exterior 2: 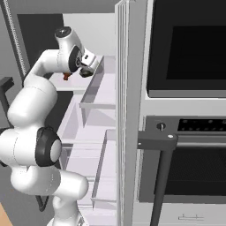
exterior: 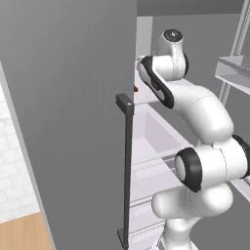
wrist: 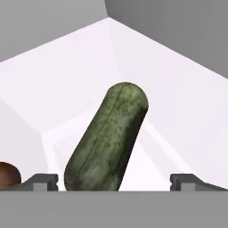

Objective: Place one cucumber and one chicken drumstick in each tupperware on the nearby counter, to pack two identical lunches.

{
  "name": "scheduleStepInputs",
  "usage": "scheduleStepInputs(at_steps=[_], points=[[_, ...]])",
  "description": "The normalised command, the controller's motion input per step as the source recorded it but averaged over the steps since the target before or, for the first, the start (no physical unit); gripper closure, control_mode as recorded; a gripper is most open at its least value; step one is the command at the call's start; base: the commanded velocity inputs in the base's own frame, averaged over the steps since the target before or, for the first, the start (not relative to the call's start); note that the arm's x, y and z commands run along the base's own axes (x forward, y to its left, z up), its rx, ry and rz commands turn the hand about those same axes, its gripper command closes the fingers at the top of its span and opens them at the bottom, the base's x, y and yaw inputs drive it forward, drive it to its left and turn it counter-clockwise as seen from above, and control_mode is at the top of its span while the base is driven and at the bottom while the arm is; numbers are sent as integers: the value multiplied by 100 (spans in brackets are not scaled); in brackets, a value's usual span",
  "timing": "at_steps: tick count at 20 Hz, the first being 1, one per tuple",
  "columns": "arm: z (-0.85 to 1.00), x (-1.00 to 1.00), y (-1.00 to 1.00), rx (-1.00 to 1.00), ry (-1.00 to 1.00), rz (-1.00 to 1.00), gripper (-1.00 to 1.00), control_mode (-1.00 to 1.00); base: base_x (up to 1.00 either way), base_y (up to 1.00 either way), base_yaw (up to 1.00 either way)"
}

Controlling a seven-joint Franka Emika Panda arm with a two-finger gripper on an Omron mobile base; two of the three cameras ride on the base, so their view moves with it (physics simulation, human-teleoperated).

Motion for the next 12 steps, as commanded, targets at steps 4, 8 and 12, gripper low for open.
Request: scheduleStepInputs(at_steps=[4,8,12], points=[[-31,46,0,-3,0,-3,-100,-100,0,0,0],[-32,33,0,-4,0,-4,-100,-100,0,0,0],[-32,2,0,-2,0,-8,-100,-100,0,0,0]])
